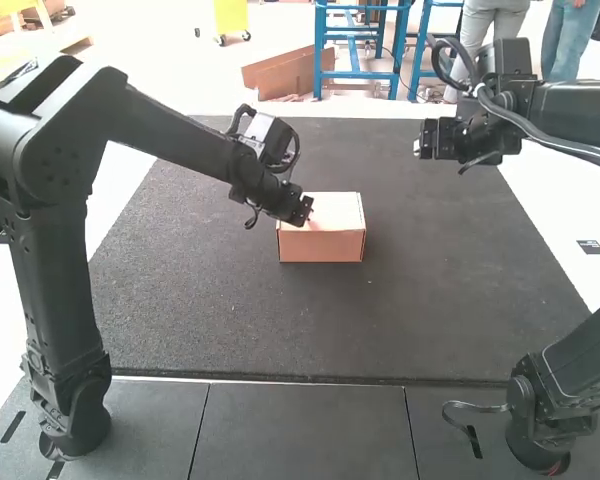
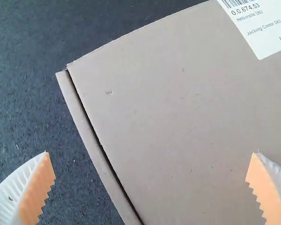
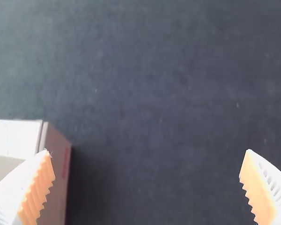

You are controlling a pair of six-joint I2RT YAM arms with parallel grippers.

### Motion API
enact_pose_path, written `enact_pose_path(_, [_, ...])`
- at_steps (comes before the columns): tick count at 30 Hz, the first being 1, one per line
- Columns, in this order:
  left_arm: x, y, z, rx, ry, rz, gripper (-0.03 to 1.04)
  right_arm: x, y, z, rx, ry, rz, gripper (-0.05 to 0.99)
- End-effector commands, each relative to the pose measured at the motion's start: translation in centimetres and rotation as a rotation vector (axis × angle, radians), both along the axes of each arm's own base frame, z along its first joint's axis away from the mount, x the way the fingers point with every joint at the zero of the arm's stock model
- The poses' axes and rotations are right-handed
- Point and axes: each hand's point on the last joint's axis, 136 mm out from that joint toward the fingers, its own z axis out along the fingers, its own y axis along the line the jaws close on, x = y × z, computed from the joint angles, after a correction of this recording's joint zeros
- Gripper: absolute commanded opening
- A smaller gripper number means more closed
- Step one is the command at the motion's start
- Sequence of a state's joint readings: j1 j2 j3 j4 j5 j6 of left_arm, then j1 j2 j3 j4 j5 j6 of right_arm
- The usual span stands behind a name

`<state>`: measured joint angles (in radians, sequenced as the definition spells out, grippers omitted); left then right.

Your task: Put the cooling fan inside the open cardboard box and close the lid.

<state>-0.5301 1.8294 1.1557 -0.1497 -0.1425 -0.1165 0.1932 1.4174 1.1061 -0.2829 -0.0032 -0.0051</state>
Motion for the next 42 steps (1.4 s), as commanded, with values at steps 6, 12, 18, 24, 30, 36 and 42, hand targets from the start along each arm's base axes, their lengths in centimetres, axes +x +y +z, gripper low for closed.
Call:
enact_pose_path(6, [2.1, -0.4, 7.9, -0.054, -0.161, 0.023, 0.97, 0.4, -0.3, 1.7, 0.008, -0.032, 0.002, 0.9])
enact_pose_path(12, [1.6, -0.5, 20.5, -0.174, -0.344, 0.017, 0.97, 0.1, -0.4, 2.0, 0.013, -0.031, 0.003, 0.9])
enact_pose_path(18, [-1.0, 0.3, 25.1, -0.225, -0.37, -0.017, 0.97, -0.9, -0.8, 3.5, 0.033, -0.074, -0.013, 0.9])
enact_pose_path(24, [-3.8, 1.8, 26.1, -0.236, -0.398, -0.027, 0.97, -2.7, -1.7, 5.6, 0.048, -0.149, -0.029, 0.91])
enact_pose_path(30, [-7.2, 3.8, 27.3, -0.224, -0.551, -0.077, 0.97, -5.0, -2.4, 9.6, 0.033, -0.364, -0.007, 0.91])
enact_pose_path(36, [-11.8, 6.3, 29.3, -0.316, -0.726, -0.074, 0.96, -7.1, -3.9, 9.7, 0.051, -0.42, -0.08, 0.91])
enact_pose_path(42, [-15.7, 9.1, 28.6, -0.324, -0.82, -0.059, 0.96, -9.0, -5.1, 9.9, 0.107, -0.479, -0.138, 0.91])
